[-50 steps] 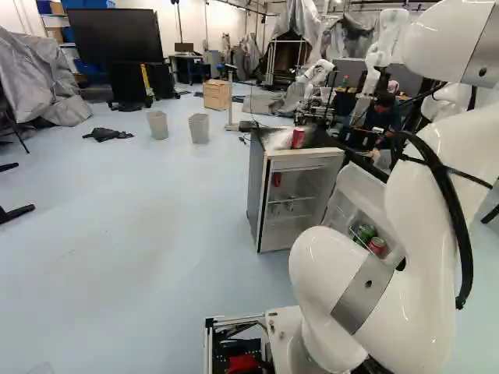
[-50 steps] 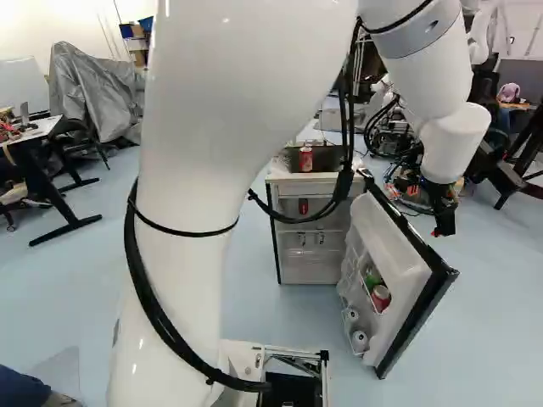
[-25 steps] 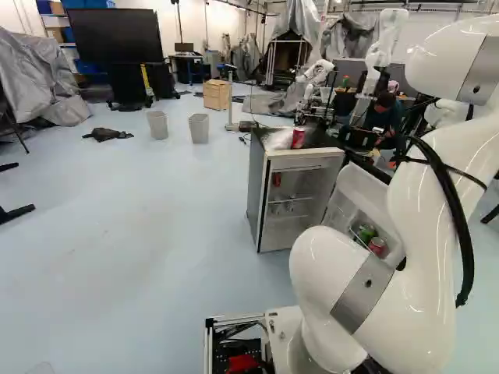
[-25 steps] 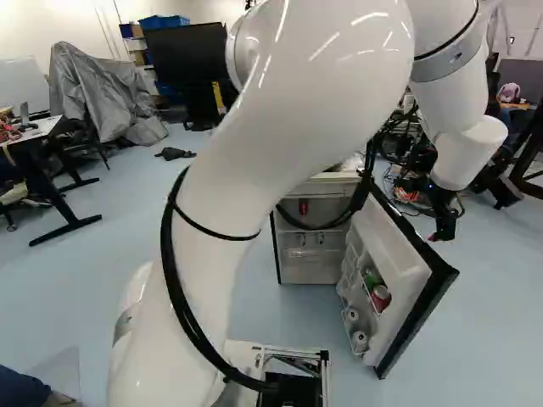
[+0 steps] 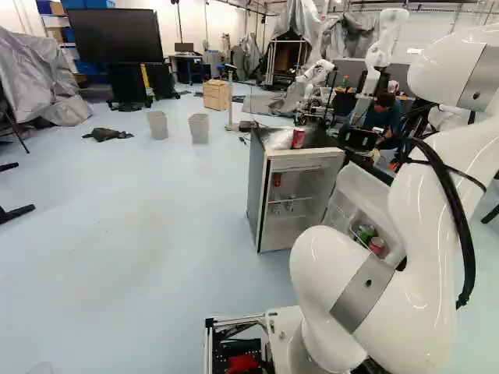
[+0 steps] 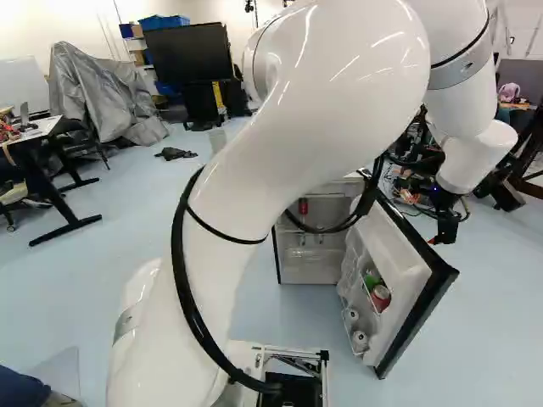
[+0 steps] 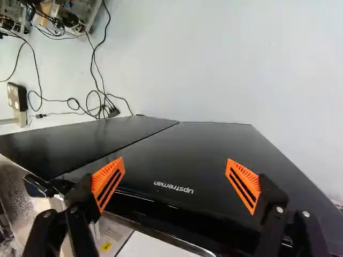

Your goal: Grab a drink from the fridge

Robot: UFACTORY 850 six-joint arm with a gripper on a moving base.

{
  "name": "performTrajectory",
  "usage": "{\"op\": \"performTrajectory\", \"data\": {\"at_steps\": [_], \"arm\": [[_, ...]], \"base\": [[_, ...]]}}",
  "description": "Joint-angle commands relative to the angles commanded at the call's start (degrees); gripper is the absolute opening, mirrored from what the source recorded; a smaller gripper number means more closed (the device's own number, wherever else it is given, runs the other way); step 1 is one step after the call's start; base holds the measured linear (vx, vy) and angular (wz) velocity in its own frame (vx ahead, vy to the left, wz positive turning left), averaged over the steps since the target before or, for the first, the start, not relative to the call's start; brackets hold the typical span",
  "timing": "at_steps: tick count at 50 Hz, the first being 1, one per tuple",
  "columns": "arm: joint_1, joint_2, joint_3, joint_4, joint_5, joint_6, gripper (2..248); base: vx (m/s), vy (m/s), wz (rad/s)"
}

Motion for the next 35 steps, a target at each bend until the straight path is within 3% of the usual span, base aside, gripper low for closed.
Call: {"op": "performTrajectory", "data": {"at_steps": [35], "arm": [[-0.57,3.27,4.89,0.0,-5.67,0.0,247]], "base": [[0.0,0.0,0.0]]}}
